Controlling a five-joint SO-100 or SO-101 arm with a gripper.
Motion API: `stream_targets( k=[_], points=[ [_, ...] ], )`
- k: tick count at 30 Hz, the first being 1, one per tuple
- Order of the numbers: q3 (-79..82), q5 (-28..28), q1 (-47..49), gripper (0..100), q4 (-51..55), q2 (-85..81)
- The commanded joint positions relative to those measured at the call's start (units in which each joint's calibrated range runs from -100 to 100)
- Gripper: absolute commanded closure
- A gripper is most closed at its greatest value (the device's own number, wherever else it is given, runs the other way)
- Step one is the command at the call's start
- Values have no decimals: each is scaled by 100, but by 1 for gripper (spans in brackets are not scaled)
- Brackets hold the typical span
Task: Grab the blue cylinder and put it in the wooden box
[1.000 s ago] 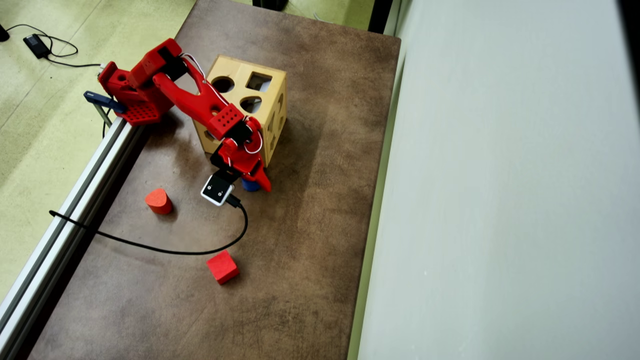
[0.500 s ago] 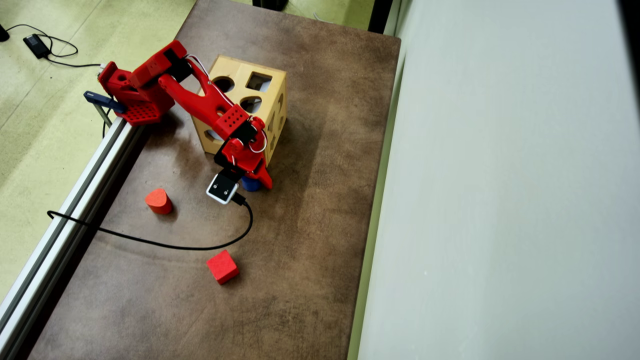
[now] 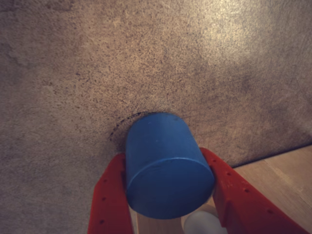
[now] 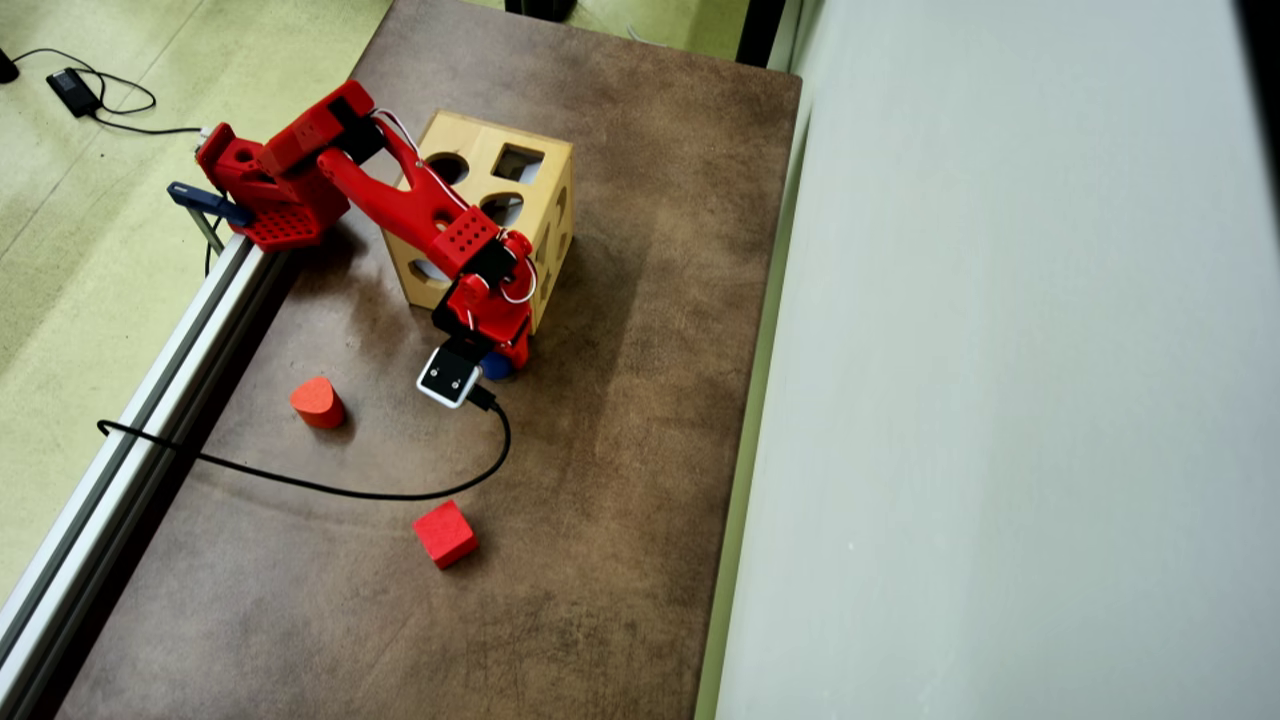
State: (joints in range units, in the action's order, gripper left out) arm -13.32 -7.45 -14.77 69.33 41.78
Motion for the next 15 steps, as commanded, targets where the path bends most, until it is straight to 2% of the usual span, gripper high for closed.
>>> stream_targets(
  k=[1, 7, 11, 15],
  points=[
    [-242, -15, 88, 92, -29, -55],
    [-180, -15, 13, 92, 92, -310],
    [-171, -20, 6, 94, 164, -1108],
    [-180, -15, 6, 94, 807, -2161]
  ],
)
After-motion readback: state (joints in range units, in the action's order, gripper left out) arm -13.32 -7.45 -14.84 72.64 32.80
